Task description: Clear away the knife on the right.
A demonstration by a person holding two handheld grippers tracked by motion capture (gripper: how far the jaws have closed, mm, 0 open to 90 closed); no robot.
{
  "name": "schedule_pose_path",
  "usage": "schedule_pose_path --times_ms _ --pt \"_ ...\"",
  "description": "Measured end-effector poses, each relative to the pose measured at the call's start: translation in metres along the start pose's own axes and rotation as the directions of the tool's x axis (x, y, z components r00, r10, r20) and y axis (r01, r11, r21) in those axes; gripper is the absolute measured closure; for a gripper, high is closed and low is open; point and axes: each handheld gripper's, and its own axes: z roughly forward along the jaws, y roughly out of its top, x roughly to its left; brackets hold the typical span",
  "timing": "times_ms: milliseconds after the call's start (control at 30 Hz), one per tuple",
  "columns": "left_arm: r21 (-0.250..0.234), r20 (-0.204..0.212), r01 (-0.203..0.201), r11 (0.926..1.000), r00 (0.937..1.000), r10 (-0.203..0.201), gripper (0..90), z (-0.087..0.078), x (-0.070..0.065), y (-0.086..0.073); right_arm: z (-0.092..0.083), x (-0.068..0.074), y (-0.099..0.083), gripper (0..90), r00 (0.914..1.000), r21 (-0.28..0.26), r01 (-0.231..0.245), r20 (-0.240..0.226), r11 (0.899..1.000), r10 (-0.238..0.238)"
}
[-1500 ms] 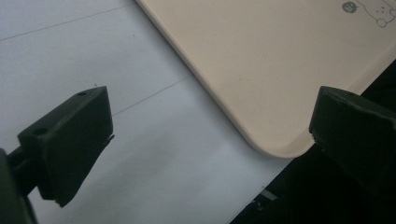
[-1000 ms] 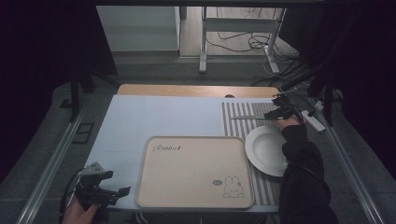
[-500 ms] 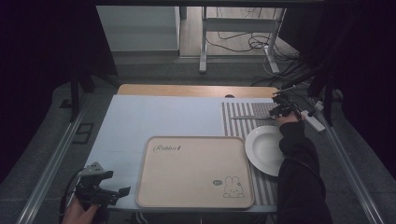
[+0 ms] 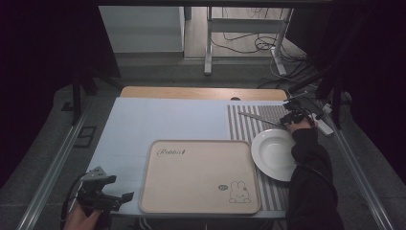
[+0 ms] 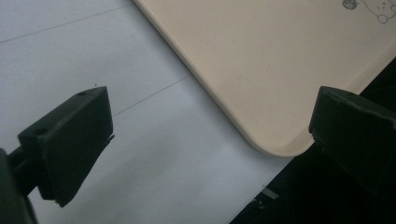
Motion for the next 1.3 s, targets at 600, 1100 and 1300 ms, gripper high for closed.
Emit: schedule_pose_path --times_ms 600,1100,1300 --pt "0.006 -0.002 0.0 1.0 1.0 0.0 1.0 0.001 0.0 0.001 -0.025 -0.004 -0.013 54.6 0.9978 -0.024 -0.063 -0.022 0.998 0.062" --pt "0.006 -0.001 -0.002 1.0 1.0 0.002 1.1 0.001 0.0 0.001 -0.007 0.015 0.012 0.0 0.995 0.018 -0.05 -0.086 0.999 0.051" --pt "0.002 0.001 -0.001 1.0 1.0 0.001 1.1 0.001 0.0 0.001 0.008 0.023 0.014 2.2 0.9985 0.083 0.014 -0.053 0.996 -0.01"
